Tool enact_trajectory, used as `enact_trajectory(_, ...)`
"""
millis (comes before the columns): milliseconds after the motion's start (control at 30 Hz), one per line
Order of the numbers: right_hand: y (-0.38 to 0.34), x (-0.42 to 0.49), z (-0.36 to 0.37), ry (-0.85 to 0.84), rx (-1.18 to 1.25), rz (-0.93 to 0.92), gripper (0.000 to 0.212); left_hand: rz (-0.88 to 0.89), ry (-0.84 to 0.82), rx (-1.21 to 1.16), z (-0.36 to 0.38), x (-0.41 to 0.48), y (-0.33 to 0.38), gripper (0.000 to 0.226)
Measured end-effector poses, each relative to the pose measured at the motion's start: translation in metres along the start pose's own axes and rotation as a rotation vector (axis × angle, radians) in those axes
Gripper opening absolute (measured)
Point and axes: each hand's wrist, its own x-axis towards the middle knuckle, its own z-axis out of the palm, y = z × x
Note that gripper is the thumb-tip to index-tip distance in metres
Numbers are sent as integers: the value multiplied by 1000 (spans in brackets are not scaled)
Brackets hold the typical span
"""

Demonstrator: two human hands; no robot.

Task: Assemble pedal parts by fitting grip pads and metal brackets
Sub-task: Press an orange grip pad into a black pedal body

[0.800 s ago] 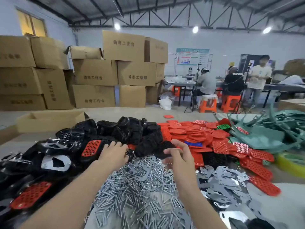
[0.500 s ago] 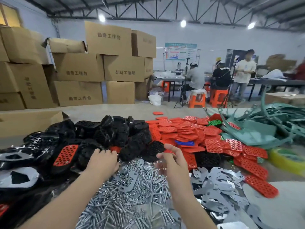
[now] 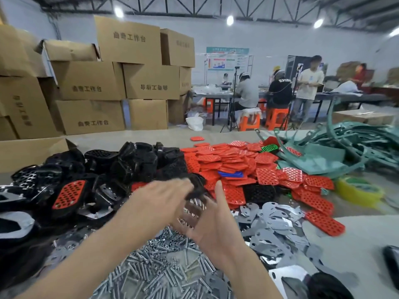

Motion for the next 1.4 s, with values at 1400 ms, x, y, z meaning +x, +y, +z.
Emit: enact_trajectory(1400,-2,7,-39,115,-14,-280,35,-1550,382,-1777,-1,-9,49,13)
